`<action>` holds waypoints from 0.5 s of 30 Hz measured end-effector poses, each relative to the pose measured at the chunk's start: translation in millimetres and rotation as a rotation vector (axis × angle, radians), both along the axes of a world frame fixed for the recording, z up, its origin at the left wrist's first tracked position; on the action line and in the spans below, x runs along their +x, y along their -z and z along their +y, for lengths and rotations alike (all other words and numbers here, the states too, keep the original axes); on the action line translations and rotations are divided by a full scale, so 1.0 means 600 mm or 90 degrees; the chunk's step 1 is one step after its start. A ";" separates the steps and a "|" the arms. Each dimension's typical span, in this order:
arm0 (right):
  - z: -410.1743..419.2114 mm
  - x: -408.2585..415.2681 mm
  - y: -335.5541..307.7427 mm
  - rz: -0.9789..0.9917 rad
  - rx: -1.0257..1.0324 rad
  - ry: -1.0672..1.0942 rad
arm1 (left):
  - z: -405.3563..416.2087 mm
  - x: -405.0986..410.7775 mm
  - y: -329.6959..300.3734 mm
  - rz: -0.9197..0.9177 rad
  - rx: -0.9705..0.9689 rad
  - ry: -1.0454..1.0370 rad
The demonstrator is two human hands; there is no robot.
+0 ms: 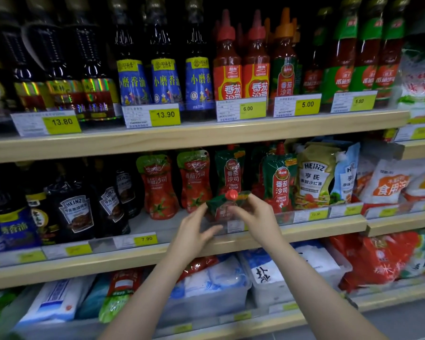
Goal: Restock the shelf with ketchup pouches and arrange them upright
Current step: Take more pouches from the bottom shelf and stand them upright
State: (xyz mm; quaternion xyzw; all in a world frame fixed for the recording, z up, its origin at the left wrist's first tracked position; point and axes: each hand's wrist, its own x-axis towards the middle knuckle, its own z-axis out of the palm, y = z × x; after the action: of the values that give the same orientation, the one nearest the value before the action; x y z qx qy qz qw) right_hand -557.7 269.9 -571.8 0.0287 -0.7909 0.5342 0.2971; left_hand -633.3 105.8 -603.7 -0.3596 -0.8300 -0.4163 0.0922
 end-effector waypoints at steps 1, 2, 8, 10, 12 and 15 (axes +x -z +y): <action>0.000 -0.003 -0.004 -0.006 0.003 -0.002 | 0.008 -0.006 0.000 0.011 0.032 -0.006; 0.000 -0.006 -0.007 -0.013 0.006 -0.003 | 0.015 -0.011 -0.001 0.026 0.066 -0.013; 0.035 0.021 0.010 -0.017 0.008 0.039 | 0.020 -0.025 0.010 0.080 0.087 -0.034; 0.067 0.048 0.032 0.012 0.083 0.154 | 0.021 -0.027 0.013 0.089 0.073 -0.047; 0.106 0.069 0.049 0.040 0.147 0.291 | 0.033 -0.028 0.011 0.097 0.067 -0.068; 0.156 0.074 0.060 -0.040 0.200 0.376 | 0.067 -0.032 -0.003 0.065 0.036 -0.083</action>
State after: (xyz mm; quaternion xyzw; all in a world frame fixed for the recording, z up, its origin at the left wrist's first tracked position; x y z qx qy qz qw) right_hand -513.6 363.4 -607.7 -0.1727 -0.8463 0.2973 0.4068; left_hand -652.4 146.3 -601.8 -0.3229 -0.8339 -0.4137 0.1710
